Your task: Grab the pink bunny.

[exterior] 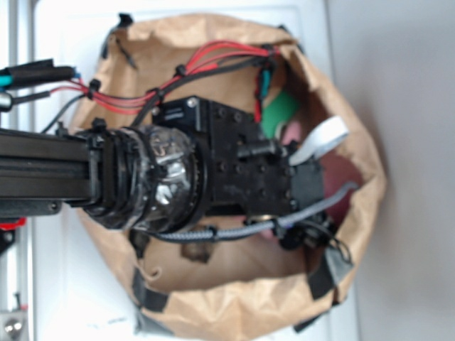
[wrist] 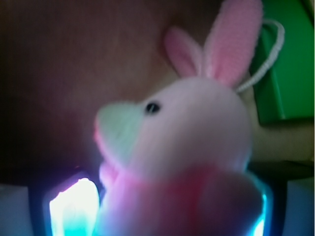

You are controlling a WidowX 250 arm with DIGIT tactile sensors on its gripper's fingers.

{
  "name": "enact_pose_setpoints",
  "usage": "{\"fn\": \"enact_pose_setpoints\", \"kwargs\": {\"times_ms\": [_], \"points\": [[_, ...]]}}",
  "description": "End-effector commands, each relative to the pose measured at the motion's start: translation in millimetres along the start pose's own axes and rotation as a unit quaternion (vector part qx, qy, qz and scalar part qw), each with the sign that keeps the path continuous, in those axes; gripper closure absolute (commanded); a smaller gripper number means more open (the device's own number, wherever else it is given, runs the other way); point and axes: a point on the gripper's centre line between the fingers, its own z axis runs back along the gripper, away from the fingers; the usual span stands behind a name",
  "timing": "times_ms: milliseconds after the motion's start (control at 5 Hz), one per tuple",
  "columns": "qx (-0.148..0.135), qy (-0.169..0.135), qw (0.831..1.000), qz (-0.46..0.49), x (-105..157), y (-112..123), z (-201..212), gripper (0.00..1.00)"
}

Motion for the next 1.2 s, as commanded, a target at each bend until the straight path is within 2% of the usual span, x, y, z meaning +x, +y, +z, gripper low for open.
{"fn": "enact_pose_setpoints", "kwargs": {"times_ms": [0,200,400,600,800,1000], "points": [[-0.027,-0.013,0.999,-0.012,15,-5,18,1.0],[-0.033,0.001,0.999,-0.041,16,0,34,1.0],[-0.044,0.033,0.992,-0.117,21,-3,61,1.0],[-0.024,0.067,0.98,-0.188,27,-11,92,1.0],[-0.028,0.093,0.973,-0.208,41,-9,115,1.0],[-0.059,0.111,0.966,-0.226,70,12,160,1.0]]}}
